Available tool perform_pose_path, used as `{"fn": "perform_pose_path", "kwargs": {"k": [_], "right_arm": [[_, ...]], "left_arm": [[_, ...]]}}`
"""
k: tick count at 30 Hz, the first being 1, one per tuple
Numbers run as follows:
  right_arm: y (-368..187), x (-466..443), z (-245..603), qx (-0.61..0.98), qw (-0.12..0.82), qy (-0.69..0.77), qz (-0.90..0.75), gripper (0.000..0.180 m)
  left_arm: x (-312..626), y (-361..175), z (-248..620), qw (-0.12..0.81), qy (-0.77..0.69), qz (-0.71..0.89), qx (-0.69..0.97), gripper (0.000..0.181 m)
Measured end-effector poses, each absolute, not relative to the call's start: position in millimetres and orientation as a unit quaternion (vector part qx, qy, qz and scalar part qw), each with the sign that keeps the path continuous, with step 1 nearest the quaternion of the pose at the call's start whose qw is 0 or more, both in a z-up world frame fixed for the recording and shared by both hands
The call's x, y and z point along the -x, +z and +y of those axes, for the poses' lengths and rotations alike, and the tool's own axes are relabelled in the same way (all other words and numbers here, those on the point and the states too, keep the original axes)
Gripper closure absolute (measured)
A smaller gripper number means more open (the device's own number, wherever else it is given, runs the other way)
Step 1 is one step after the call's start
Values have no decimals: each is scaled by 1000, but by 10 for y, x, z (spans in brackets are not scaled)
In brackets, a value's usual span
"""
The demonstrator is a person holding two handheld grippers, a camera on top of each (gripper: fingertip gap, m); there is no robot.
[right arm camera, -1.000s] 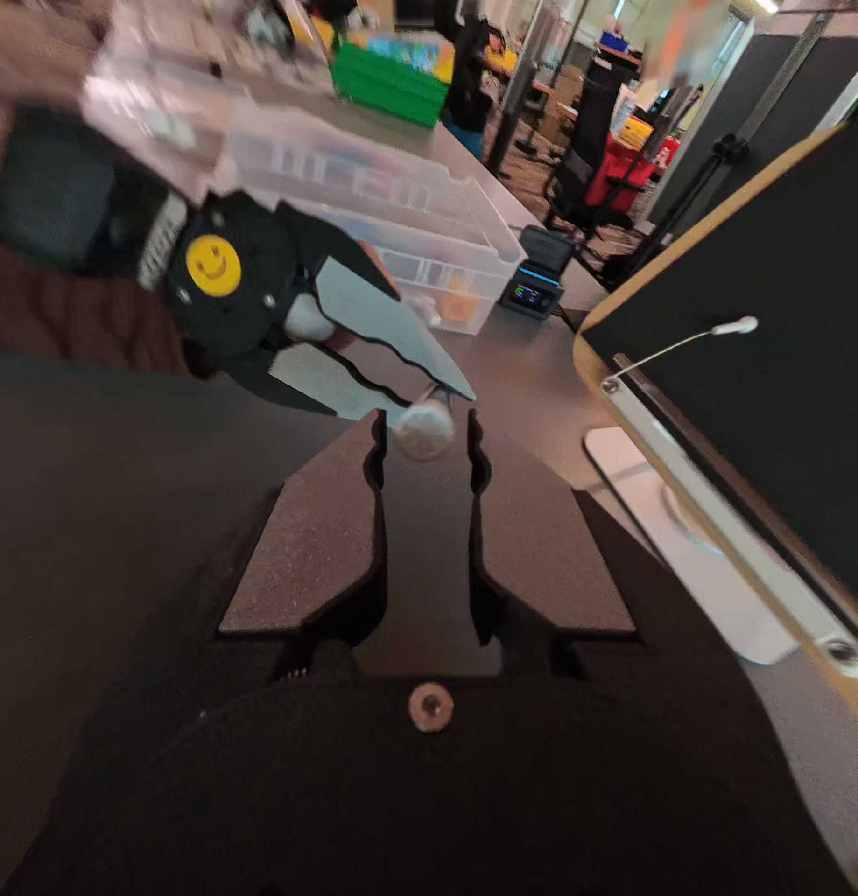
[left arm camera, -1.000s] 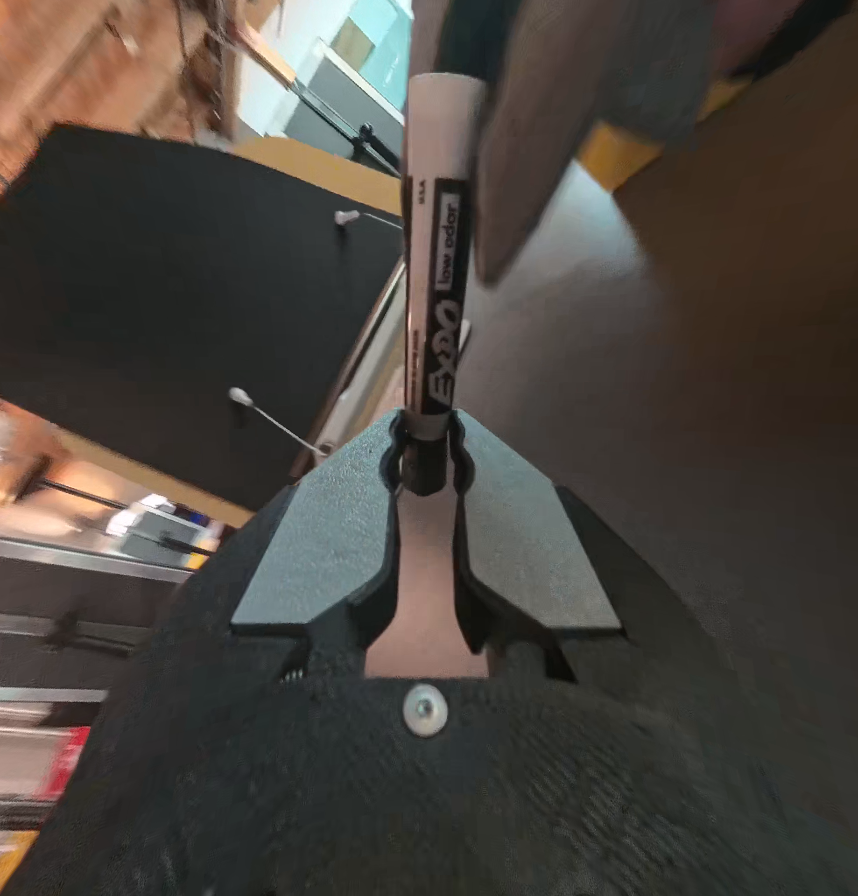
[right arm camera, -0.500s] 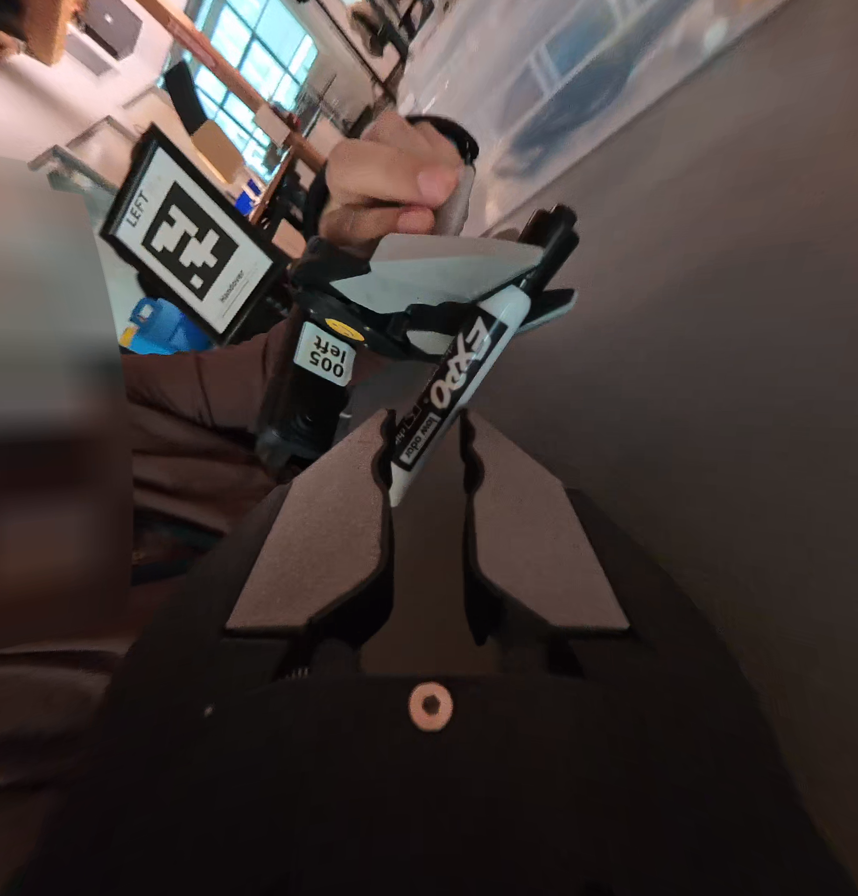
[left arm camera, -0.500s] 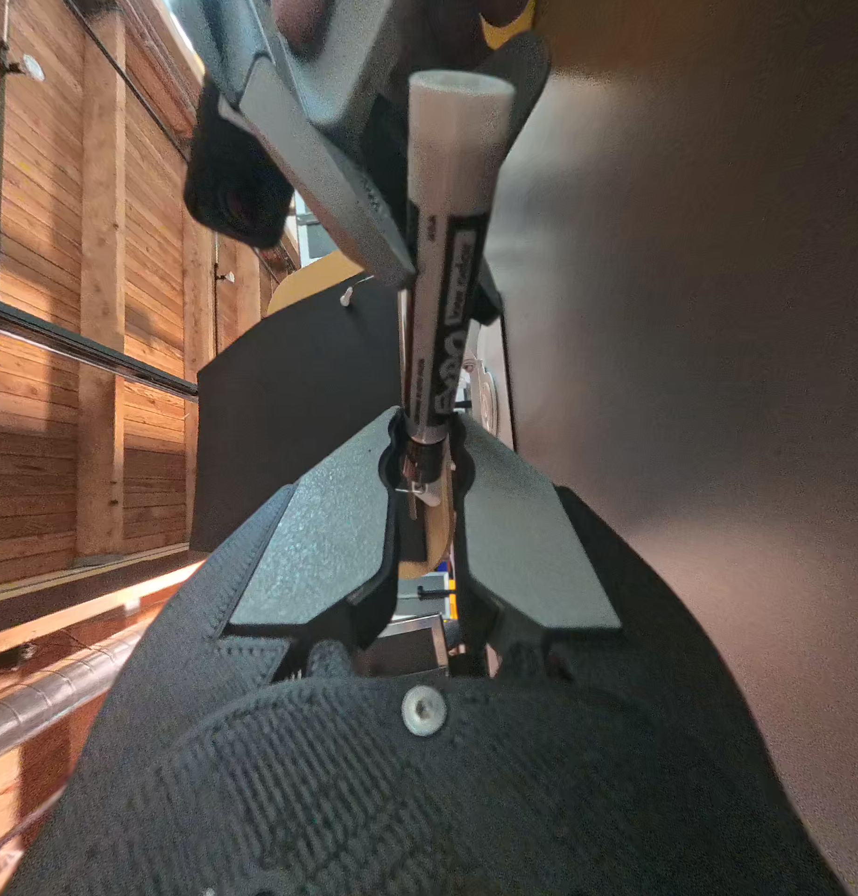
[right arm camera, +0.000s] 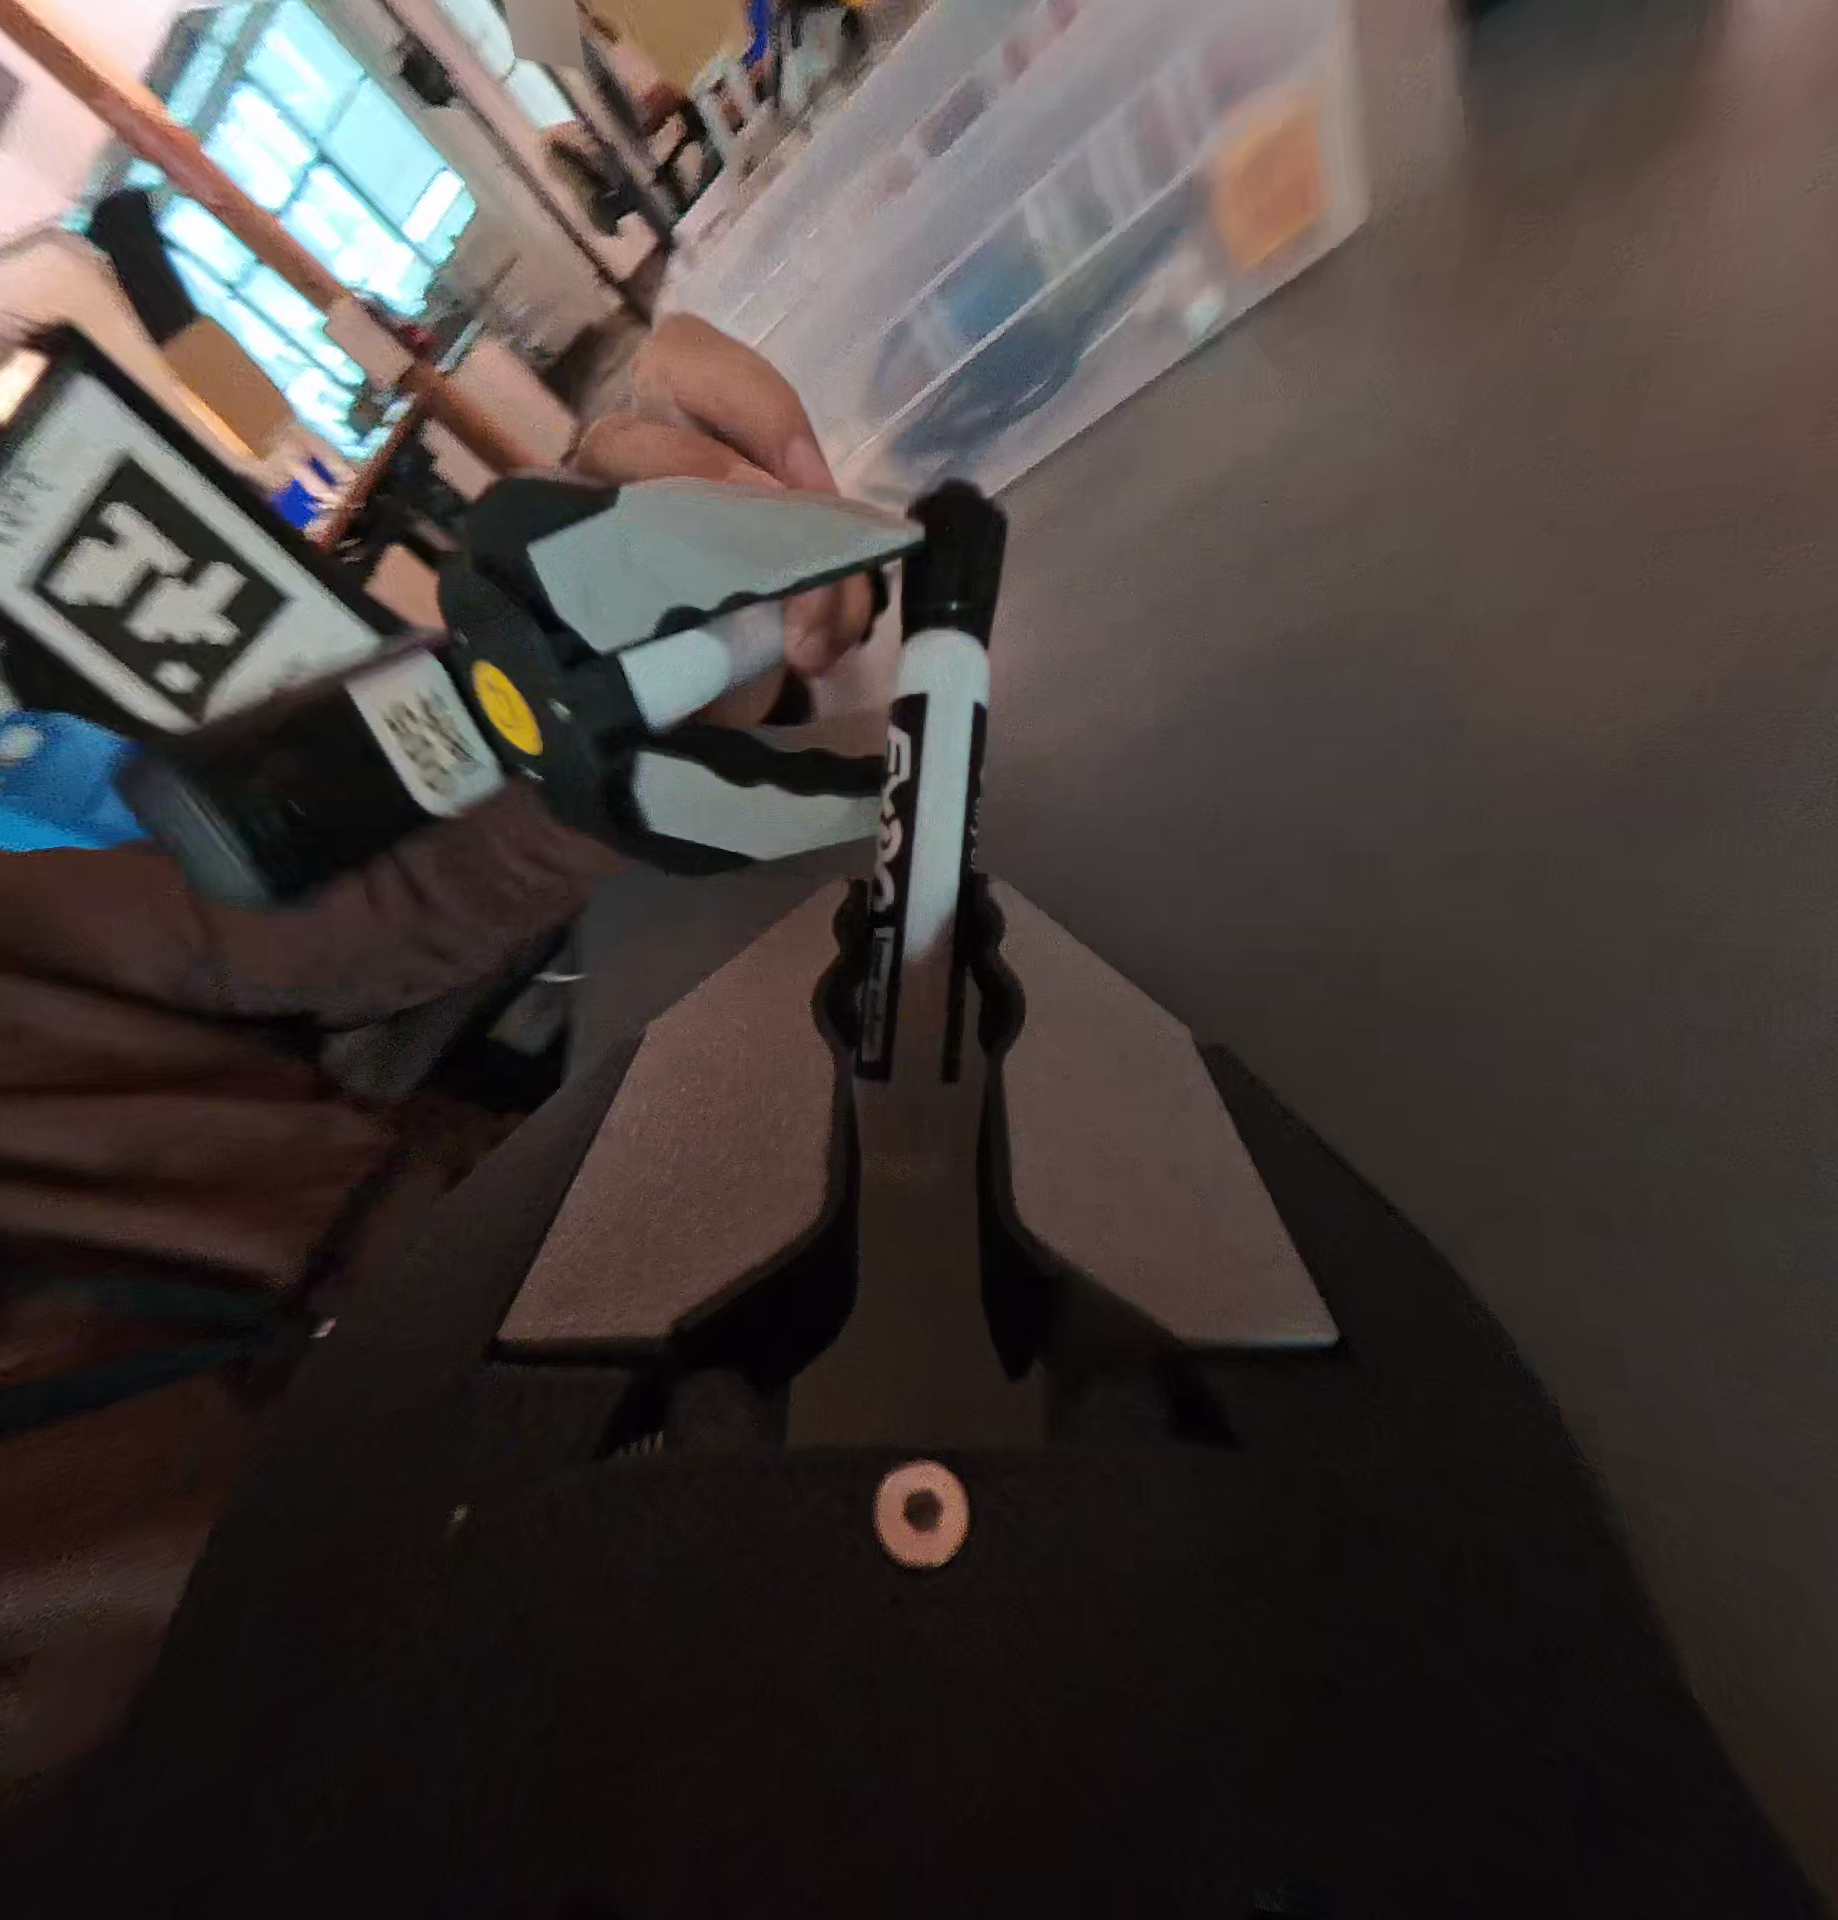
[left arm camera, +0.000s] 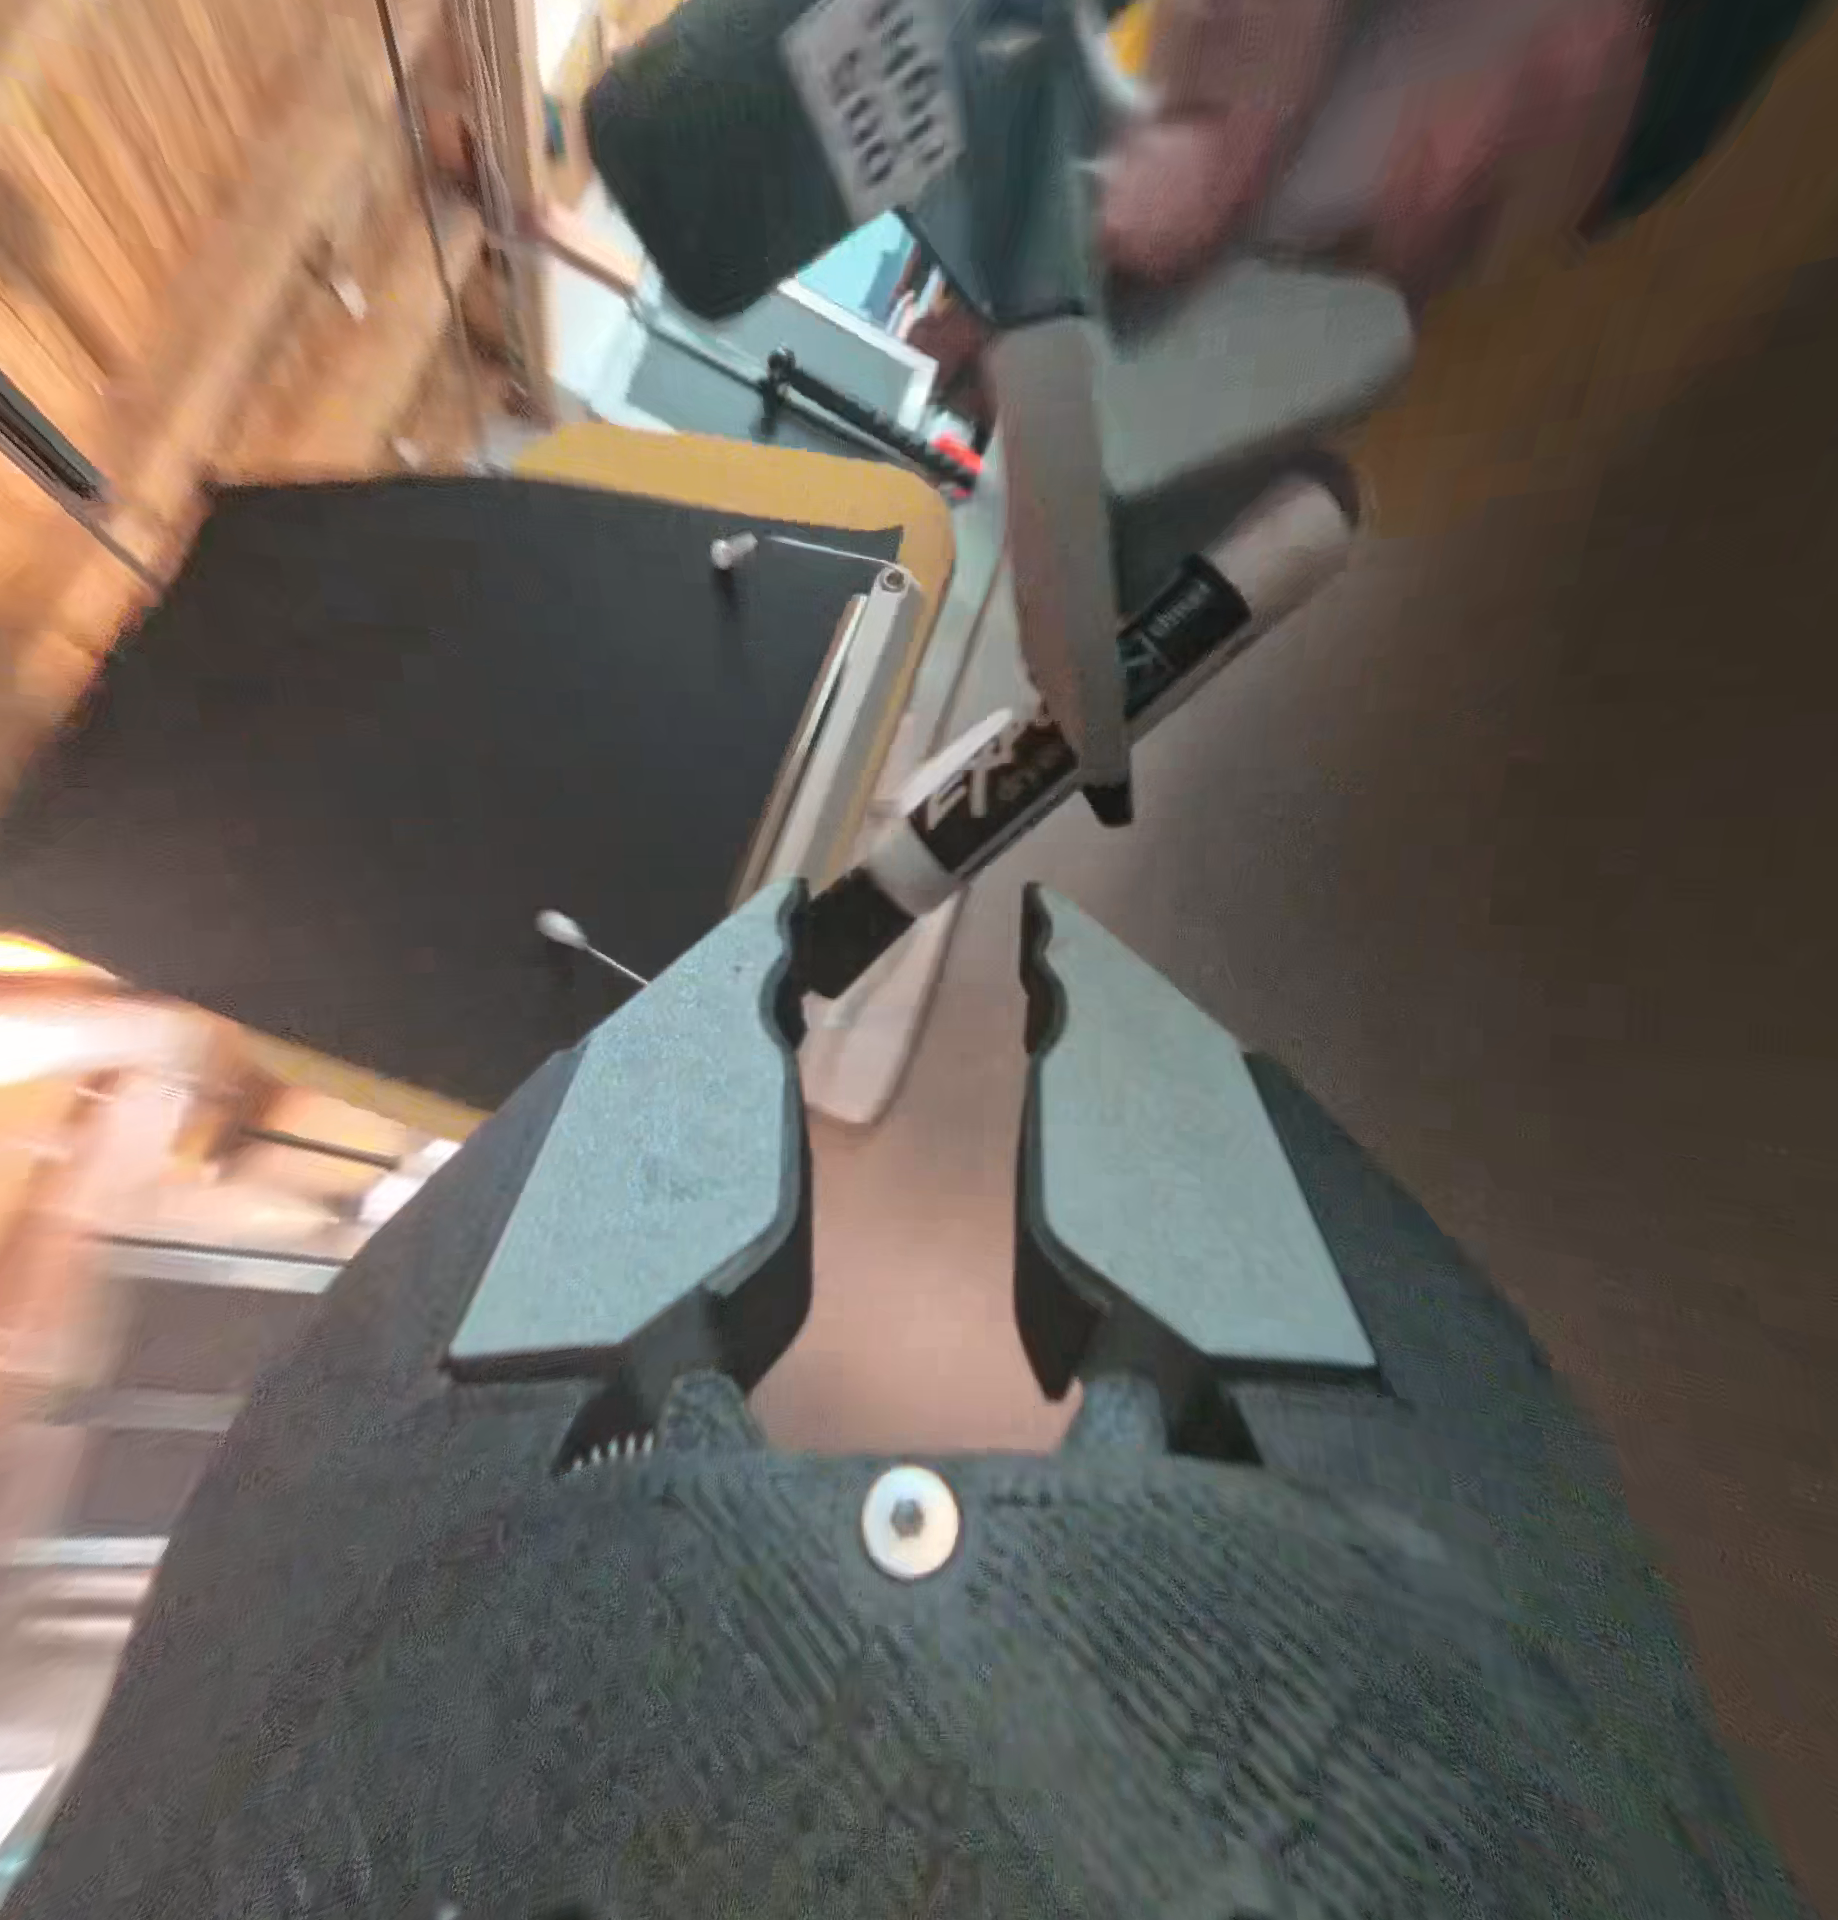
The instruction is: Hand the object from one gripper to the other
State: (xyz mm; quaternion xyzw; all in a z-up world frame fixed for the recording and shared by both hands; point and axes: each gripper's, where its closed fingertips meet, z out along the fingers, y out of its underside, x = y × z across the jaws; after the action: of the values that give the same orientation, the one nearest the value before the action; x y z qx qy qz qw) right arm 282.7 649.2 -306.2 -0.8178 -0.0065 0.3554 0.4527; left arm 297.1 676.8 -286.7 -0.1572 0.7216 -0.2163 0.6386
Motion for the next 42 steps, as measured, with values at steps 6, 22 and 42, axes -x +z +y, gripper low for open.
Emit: {"fn": "perform_pose_path", "kwargs": {"k": [6, 22, 42], "right_arm": [[-2818, -3148, 6531, 820, 544, 172, -40, 164], [-2674, -2593, 6572, 781, 582, 94, -208, 163], [-2460, -3041, 6422, 756, 604, 247, -46, 137]], "left_arm": [[-2889, -2586, 6940, 511, -461, 654, 314, 156], [-2596, -2306, 6508, 324, -668, 609, 279, 168], [-2726, -2483, 6658, 710, -202, 672, 51, 167]]}}
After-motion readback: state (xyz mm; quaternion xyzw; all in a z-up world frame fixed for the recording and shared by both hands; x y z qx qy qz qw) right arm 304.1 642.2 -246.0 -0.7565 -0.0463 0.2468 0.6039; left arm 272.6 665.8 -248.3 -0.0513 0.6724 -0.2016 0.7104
